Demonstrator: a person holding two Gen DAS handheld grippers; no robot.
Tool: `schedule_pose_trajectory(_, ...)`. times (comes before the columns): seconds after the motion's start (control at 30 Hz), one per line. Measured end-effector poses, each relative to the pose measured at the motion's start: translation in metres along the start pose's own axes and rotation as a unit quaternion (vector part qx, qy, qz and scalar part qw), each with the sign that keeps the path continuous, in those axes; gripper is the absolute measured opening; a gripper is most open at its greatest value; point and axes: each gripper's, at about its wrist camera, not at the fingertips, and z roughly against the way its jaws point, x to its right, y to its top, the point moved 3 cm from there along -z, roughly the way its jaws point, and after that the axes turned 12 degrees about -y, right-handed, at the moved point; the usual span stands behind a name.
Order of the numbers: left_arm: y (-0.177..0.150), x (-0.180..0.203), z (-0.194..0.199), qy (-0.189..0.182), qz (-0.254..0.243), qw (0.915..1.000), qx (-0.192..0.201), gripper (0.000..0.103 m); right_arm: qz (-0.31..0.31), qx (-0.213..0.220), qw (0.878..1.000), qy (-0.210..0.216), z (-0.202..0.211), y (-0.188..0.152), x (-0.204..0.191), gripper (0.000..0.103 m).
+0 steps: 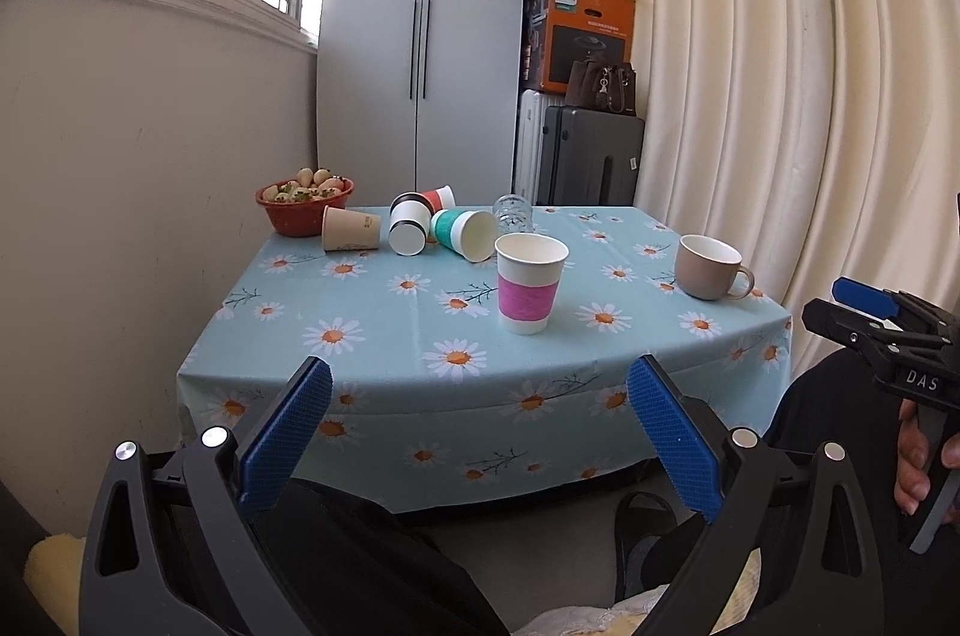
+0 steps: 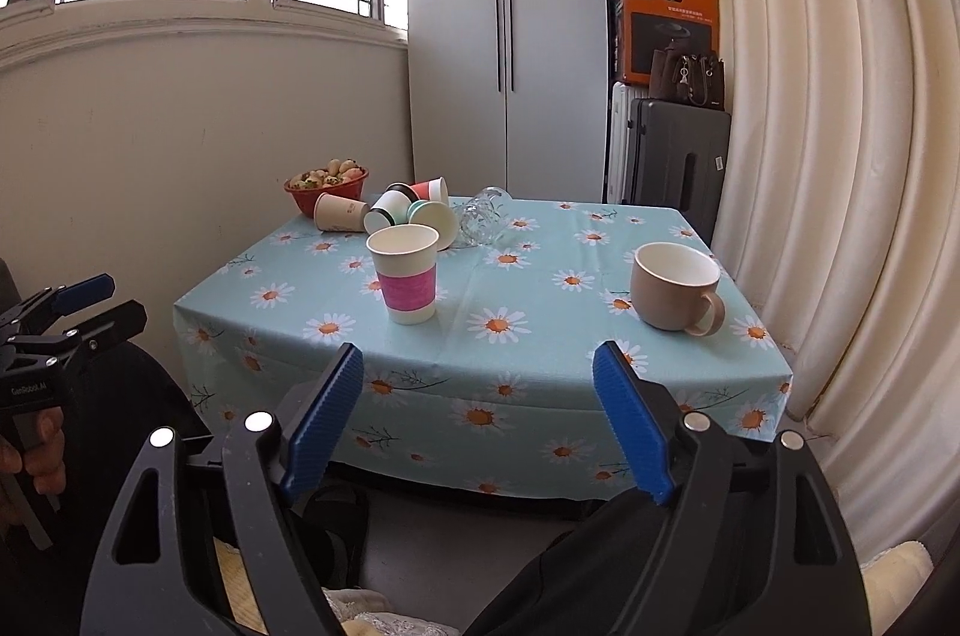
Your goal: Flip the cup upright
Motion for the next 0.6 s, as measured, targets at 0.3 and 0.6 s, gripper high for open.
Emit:
schedule_pose_trajectory(0.3,0.0003,-0.001,-0.0024,0.001,0.002,1.0,-0.002,0.096,0.001,-0.003,1.0,-0.004,-0.0017,-0.0008,-0.0013,0.079)
schedule_pose_trajectory(0.6,0.0007,-0.0021,-0.0019,0.003,0.002,1.0,0.0,0.096,0.002,-0.004,1.0,-0.006,-0.0029,-0.0008,-0.0023,0.08)
